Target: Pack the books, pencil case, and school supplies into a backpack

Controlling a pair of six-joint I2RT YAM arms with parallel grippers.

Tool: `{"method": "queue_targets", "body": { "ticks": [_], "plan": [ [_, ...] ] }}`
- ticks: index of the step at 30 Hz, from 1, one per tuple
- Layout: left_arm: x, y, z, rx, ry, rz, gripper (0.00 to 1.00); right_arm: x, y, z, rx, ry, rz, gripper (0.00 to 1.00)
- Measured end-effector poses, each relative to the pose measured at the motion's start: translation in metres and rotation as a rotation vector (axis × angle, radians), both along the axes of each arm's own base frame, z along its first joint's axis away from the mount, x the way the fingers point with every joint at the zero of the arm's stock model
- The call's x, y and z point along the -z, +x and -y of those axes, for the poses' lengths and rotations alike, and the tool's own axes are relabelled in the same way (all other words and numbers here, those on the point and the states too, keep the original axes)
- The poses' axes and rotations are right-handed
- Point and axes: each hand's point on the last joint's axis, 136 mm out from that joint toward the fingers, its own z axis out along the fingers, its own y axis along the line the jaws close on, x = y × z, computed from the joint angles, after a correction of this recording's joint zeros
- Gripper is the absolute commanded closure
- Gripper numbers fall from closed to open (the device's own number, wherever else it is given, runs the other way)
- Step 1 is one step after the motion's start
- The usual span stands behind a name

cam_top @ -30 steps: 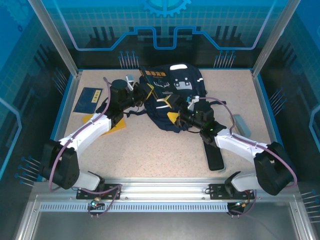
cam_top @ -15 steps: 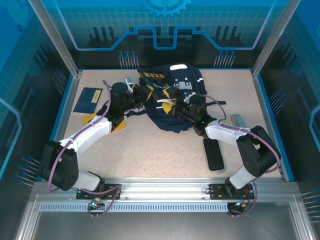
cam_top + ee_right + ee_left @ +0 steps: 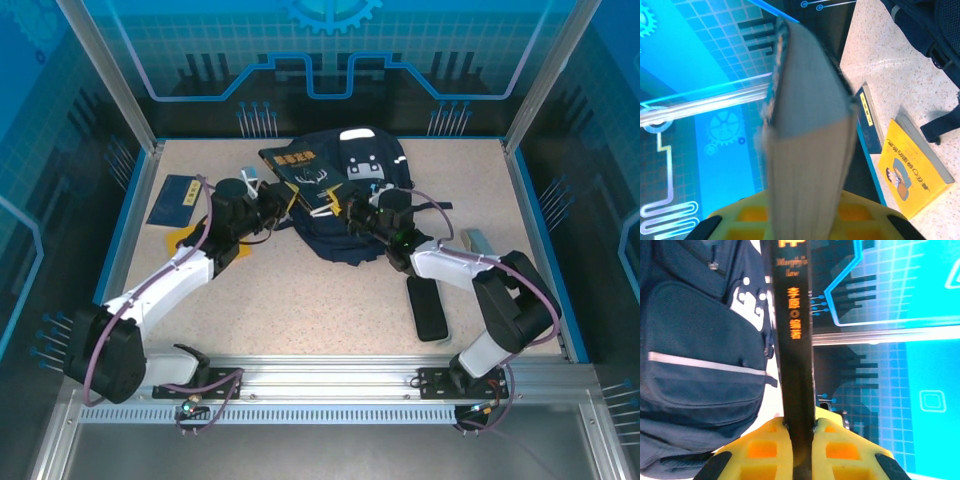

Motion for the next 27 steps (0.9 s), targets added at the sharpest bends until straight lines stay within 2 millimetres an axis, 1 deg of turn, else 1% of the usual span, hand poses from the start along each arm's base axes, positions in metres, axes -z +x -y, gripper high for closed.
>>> {"method": "queue_targets", "body": {
  "ticks": [1,2,3,5,6,7,10,12,14,17,19,21,25,27],
  "plan": [
    [0.004,-0.002,-0.001,0.003,0.013,-0.013,0.65,0.002,-0.001,0.0,-0.004,-0.019,0.002,0.93],
    [0.006,-0.004,0.0,0.011,0.023,-0.021,0.52,0.002,-0.003,0.0,-0.011,-0.035,0.007,0.94],
    [0.008,-0.008,-0.001,0.02,0.043,-0.025,0.43,0.003,-0.004,0.002,-0.011,-0.059,0.014,0.96],
    [0.009,-0.015,-0.003,0.037,0.081,-0.022,0.28,0.009,-0.004,0.011,0.0,-0.129,0.019,0.97],
    [0.01,-0.02,-0.004,0.054,0.114,-0.014,0.22,0.014,-0.004,0.016,0.004,-0.175,0.016,0.97],
    [0.012,-0.024,-0.005,0.072,0.154,-0.007,0.18,0.02,-0.005,0.023,0.008,-0.223,0.012,0.97],
    [0.019,-0.031,-0.005,0.141,0.292,0.007,0.13,0.028,-0.011,0.052,0.029,-0.384,0.008,0.97],
    [0.022,-0.033,-0.001,0.207,0.381,0.029,0.11,0.026,-0.018,0.074,0.05,-0.487,0.018,0.97],
    [0.024,-0.033,0.008,0.284,0.462,0.058,0.08,0.018,-0.027,0.098,0.079,-0.585,0.039,0.97],
    [0.03,-0.028,0.033,0.426,0.576,0.105,0.07,0.001,-0.041,0.136,0.137,-0.707,0.066,0.97],
    [0.038,-0.023,0.052,0.519,0.643,0.129,0.05,-0.011,-0.049,0.163,0.183,-0.772,0.074,0.97],
    [0.047,-0.015,0.071,0.601,0.707,0.157,0.02,-0.018,-0.057,0.189,0.225,-0.831,0.065,0.96],
    [0.074,-0.002,0.106,0.734,0.856,0.203,0.01,-0.023,-0.076,0.238,0.293,-0.93,0.009,0.95],
    [0.085,0.005,0.12,0.786,0.918,0.221,0.03,-0.02,-0.086,0.254,0.31,-0.965,-0.021,0.95]
  ]
}}
